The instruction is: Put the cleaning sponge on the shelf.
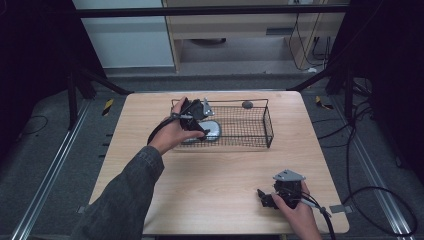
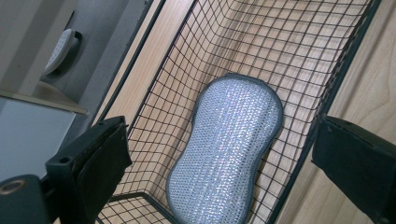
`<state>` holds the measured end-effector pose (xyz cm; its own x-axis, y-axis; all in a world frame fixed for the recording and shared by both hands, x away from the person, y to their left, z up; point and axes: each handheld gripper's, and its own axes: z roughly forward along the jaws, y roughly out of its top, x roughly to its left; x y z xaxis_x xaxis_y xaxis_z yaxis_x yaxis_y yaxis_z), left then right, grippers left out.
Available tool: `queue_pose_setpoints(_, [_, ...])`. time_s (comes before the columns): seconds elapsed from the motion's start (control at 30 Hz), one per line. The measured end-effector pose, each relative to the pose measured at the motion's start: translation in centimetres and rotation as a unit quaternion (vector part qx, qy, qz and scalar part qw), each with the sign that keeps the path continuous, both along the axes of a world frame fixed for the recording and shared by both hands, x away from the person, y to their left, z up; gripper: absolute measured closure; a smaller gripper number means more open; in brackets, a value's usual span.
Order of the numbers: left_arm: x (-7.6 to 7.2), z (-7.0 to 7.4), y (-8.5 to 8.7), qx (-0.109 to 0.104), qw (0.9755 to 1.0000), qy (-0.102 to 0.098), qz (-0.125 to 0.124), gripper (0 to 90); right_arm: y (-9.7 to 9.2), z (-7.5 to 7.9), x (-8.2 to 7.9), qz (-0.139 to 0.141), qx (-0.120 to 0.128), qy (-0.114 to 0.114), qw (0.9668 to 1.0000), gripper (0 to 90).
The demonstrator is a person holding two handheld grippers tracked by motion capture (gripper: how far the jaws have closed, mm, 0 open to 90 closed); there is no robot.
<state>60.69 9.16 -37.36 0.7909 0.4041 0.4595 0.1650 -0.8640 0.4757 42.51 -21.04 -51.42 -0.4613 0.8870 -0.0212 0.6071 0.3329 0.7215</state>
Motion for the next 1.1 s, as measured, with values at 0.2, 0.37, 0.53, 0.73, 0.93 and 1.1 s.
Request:
queue_pose_setpoints(0.2, [-1.0, 0.2, 0.1, -0.023, 0.9997, 0.007, 0.006, 3.3, 0.0, 0.0, 0.0, -0.001, 0.001, 0.002, 1.0000, 0.3])
queue_pose_setpoints(0.37, [-2.0, 0.3, 0.2, -0.033, 0.9994, 0.011, 0.008, 3.2, 0.0, 0.0, 0.0, -0.003, 0.003, 0.004, 1.0000, 0.4])
queue_pose_setpoints(0.53, [-3.0, 0.5, 0.2, -0.049, 0.9985, 0.017, 0.016, 3.2, 0.0, 0.0, 0.0, -0.003, 0.003, 0.003, 1.0000, 0.4])
queue_pose_setpoints(0.73, [-4.0, 0.2, 0.4, -0.057, 0.9979, 0.023, 0.022, 3.2, 0.0, 0.0, 0.0, -0.003, 0.003, 0.003, 1.0000, 0.3])
queue_pose_setpoints(0.93, [-5.2, -0.1, 0.5, -0.067, 0.9970, 0.028, 0.026, 3.2, 0.0, 0.0, -0.1, -0.003, 0.003, 0.003, 1.0000, 0.3])
queue_pose_setpoints(1.1, [-6.2, -0.2, 0.6, -0.079, 0.9962, 0.026, 0.026, 3.3, 0.1, 0.0, -0.1, -0.006, 0.008, 0.003, 0.9999, 0.3])
